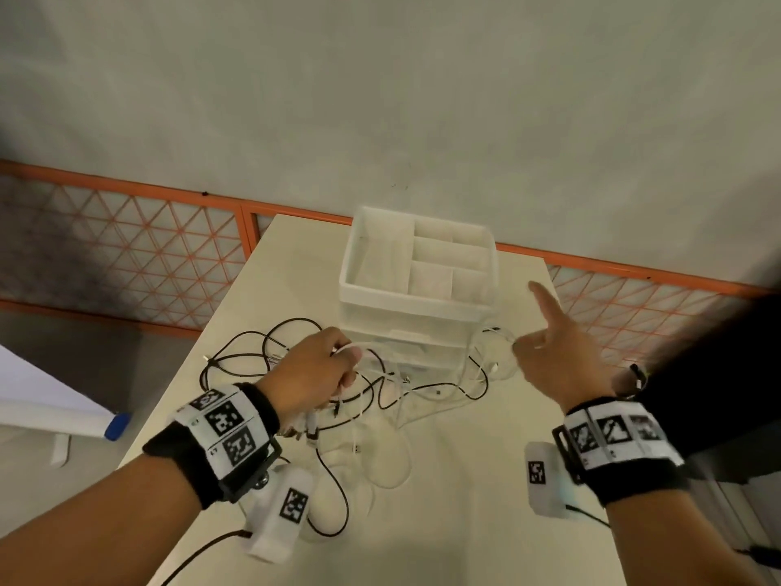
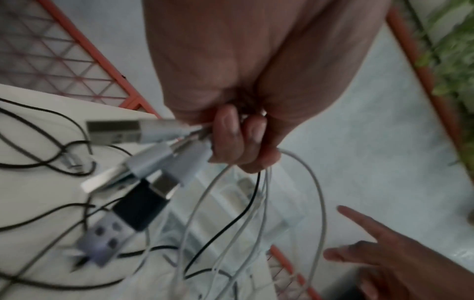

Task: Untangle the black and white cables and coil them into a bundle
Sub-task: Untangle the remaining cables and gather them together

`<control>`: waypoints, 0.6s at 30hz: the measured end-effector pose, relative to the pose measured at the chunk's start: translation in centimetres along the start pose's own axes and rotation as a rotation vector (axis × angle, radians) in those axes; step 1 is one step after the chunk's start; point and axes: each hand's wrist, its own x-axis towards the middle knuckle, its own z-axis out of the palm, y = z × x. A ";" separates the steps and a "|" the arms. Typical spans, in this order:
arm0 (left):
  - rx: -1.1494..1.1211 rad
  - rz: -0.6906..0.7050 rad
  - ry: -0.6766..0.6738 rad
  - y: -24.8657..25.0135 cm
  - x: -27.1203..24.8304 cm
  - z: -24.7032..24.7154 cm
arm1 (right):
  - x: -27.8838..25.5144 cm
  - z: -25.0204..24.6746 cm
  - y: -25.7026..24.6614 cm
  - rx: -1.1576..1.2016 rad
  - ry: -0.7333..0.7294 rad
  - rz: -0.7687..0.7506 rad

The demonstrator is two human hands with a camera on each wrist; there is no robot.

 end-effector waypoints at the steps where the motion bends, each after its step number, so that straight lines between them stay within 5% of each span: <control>1: -0.078 -0.006 -0.020 0.9 -0.1 0.0 | -1.0 0.6 -1.0 -0.038 -0.006 -0.093; 4: -0.240 -0.013 -0.090 3.1 -0.2 0.7 | -4.1 3.3 -4.2 0.041 -0.143 -0.486; 6: -0.314 -0.005 -0.100 4.0 -0.2 1.2 | -5.0 4.7 -5.3 -0.017 -0.236 -0.572; 10: -0.407 -0.012 -0.047 4.1 0.1 1.3 | -4.6 4.0 -5.9 0.170 -0.328 -0.395; 13: -0.441 -0.037 -0.020 3.5 0.2 1.3 | -5.0 3.7 -5.8 0.179 -0.434 -0.423; 18: -0.209 0.043 -0.092 2.7 0.0 1.0 | -3.6 4.0 -5.1 0.209 -0.206 -0.375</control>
